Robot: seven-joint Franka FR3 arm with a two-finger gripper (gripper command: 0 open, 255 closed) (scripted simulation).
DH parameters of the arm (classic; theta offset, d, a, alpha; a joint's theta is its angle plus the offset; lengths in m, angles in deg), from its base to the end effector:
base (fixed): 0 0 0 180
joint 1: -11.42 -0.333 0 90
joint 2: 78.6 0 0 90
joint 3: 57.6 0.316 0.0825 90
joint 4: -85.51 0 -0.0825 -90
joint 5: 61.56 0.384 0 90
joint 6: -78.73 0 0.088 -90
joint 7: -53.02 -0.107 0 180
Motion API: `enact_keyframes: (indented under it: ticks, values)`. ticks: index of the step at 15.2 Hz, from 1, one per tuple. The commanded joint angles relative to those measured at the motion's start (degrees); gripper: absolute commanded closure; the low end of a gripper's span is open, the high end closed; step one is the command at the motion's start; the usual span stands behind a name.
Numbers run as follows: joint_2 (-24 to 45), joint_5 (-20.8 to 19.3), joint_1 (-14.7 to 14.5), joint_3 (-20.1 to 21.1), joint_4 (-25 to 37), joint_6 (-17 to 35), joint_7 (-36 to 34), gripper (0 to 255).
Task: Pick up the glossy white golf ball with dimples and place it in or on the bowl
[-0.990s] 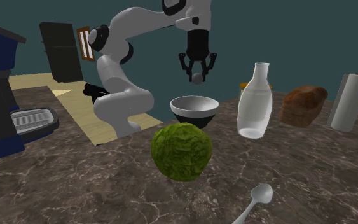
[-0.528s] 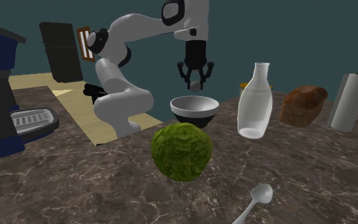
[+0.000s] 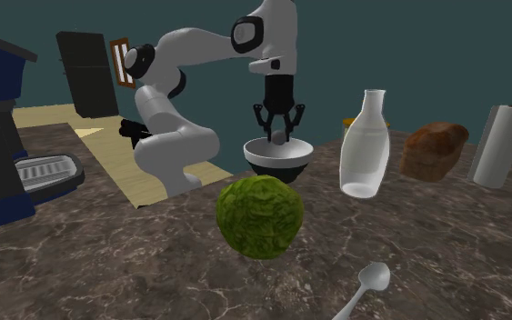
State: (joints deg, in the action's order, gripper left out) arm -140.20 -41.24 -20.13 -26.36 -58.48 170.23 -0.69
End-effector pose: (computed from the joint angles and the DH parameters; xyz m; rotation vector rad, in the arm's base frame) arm 0.0602 0.2858 0.5421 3.1217 -0.1222 0.2283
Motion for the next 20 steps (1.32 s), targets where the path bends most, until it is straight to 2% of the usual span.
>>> enact_keyframes:
  ticks: [1,6,7,12,16,20]
  values:
    - [-0.18,0.21,-0.13,0.21,-0.59,0.44,-0.03,255]
    - [-0.18,0.22,-0.13,0.21,-0.59,0.44,-0.03,255]
    - [-0.17,0.22,-0.13,0.22,-0.59,0.44,-0.03,0]
    - [-0.17,0.22,-0.13,0.22,-0.59,0.44,-0.03,0]
    - [1.68,-1.83,0.93,-1.82,7.44,-5.68,-0.6,0]
    - [1.68,-1.84,0.92,-1.82,7.44,-5.68,-0.6,0]
